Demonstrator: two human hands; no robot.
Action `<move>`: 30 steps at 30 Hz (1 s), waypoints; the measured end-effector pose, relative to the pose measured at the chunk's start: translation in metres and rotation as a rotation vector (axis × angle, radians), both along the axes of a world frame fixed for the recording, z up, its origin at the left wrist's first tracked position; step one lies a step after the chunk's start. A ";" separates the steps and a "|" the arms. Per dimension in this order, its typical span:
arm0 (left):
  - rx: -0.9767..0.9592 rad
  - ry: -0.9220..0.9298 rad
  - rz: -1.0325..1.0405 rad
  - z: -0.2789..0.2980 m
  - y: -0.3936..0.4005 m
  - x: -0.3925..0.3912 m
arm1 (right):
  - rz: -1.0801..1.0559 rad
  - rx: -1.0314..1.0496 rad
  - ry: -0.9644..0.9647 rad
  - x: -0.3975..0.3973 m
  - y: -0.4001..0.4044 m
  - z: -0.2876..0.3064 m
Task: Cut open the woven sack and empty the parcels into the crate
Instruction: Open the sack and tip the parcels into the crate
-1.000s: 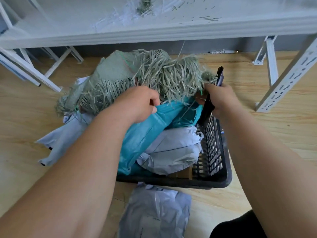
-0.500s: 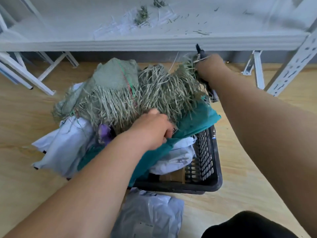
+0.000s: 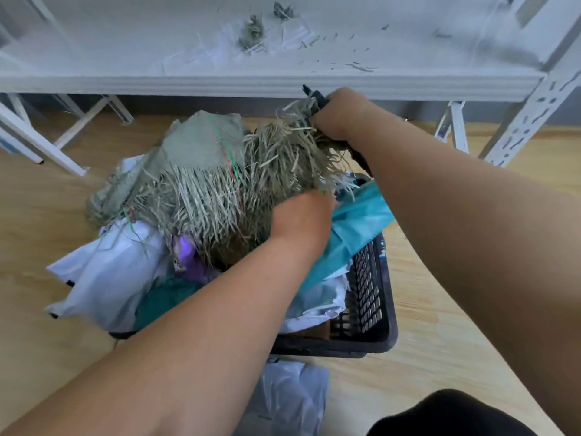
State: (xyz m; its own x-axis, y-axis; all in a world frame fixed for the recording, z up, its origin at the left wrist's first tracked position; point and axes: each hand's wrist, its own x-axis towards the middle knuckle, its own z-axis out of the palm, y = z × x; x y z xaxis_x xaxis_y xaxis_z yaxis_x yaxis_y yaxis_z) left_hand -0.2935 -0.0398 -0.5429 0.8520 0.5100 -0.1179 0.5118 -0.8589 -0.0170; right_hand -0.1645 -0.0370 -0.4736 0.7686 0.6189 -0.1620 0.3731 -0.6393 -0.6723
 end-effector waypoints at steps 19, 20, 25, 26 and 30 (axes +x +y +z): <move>-0.568 -0.180 0.308 -0.013 -0.014 -0.005 | -0.009 -0.071 -0.047 -0.009 -0.006 -0.012; -0.543 -0.261 0.301 -0.013 -0.014 -0.008 | 0.004 -0.076 -0.042 -0.010 -0.007 -0.012; -0.251 -0.730 0.333 0.003 0.006 -0.014 | 0.116 -0.038 0.023 -0.012 -0.017 -0.002; -0.278 -0.728 0.370 0.005 0.013 -0.012 | 0.138 -0.008 0.077 -0.013 -0.019 0.002; -0.436 -0.591 0.438 0.011 0.034 0.004 | 0.306 -0.026 0.075 -0.015 -0.021 0.008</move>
